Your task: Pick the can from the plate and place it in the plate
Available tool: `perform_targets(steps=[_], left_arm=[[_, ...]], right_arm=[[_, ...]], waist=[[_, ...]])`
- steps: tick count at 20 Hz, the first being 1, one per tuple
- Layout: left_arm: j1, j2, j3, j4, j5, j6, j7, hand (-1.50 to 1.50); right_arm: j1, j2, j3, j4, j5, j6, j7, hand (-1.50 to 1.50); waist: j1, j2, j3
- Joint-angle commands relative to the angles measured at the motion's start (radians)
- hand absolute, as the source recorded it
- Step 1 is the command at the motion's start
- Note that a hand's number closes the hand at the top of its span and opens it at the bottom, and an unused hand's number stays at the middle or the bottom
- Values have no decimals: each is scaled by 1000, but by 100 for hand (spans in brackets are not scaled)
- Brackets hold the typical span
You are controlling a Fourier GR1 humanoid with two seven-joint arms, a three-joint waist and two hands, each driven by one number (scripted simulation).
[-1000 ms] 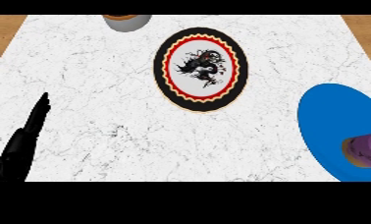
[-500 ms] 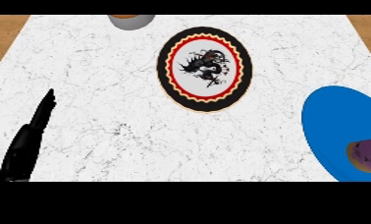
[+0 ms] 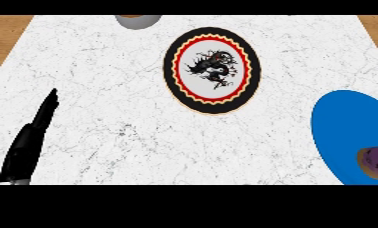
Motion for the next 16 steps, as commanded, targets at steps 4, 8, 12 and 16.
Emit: perform_targets(steps=[4,8,12,16], left_arm=[[-1,0,23,-30,-16,-21,18,0],[-52,-43,2,0,-60,16,44,0],[51,-35,38,-17,-26,-39,-34,0],[-4,-28,70,20,-32,-55,-5,0]], right_arm=[[-106,20,138,2,257,41,-32,-150],[-127,20,203,-9,454,34,-131,-150],[-164,6,260,76,561,50,-237,-150],[-131,45,342,93,685,-26,-365,-150]], waist=[[6,0,1],[0,2,2],[8,0,1],[-3,0,1]])
